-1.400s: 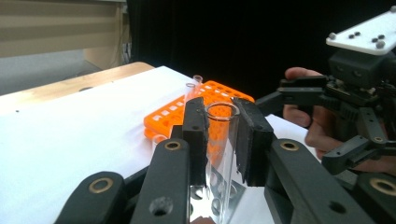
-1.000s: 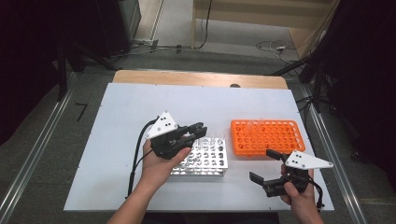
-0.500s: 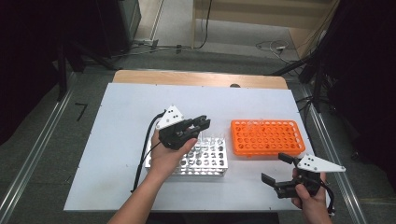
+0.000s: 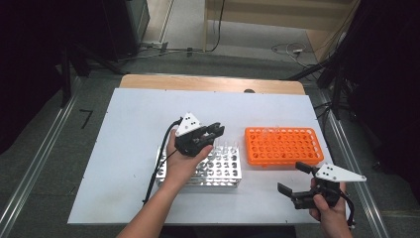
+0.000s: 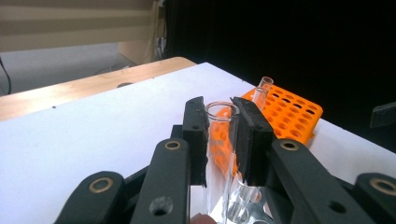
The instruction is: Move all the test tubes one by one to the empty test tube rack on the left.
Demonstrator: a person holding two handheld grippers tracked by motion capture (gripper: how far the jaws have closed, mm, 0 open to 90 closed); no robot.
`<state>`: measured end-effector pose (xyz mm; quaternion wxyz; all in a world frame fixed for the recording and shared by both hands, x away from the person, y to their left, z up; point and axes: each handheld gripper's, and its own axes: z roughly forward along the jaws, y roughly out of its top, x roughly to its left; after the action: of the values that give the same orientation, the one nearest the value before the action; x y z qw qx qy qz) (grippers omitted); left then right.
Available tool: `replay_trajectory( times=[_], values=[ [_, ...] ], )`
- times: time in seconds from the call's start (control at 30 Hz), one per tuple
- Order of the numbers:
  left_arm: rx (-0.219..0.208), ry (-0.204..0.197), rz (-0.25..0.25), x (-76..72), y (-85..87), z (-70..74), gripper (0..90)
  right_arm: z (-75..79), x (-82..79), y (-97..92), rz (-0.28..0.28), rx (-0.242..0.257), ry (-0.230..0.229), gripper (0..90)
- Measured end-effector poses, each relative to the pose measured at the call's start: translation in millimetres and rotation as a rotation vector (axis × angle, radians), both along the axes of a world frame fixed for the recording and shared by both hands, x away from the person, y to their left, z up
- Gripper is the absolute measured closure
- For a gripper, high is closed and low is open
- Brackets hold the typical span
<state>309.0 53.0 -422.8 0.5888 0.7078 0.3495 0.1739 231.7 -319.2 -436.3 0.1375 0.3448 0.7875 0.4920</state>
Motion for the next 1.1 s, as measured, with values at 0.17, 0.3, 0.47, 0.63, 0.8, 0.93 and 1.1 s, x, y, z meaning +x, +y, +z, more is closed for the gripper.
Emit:
replay_trajectory(
  times=[0.17,0.3,0.47,0.63,0.8,0.93,1.1],
  values=[
    [0.034,0.008,-0.002,-1.6,-3.5,-4.9,75.8,0.7,-0.3,0.3,0.003,-0.001,-0.007,0.0],
    [0.060,0.020,0.001,-3.2,-3.6,-6.9,75.8,0.4,0.4,-1.0,-0.002,0.002,-0.006,0.0],
    [0.093,0.050,0.006,-4.9,-4.6,-6.2,75.6,0.3,0.4,-0.9,-0.007,-0.001,-0.003,0.0],
    [0.148,0.062,-0.016,-8.1,-8.0,-8.7,75.7,0.2,0.4,-0.7,-0.010,-0.004,-0.004,0.0],
    [0.154,0.079,-0.015,-7.9,-7.6,-9.5,75.7,0.0,0.5,-0.1,-0.009,-0.006,-0.006,0.0],
    [0.194,0.092,-0.024,-10.2,-10.5,-10.0,75.3,-0.7,0.9,0.0,-0.010,-0.010,-0.006,0.0],
    [0.217,0.100,-0.040,-10.5,-13.6,-12.0,74.4,-2.0,1.5,0.8,-0.008,-0.013,-0.001,0.0]
  ],
)
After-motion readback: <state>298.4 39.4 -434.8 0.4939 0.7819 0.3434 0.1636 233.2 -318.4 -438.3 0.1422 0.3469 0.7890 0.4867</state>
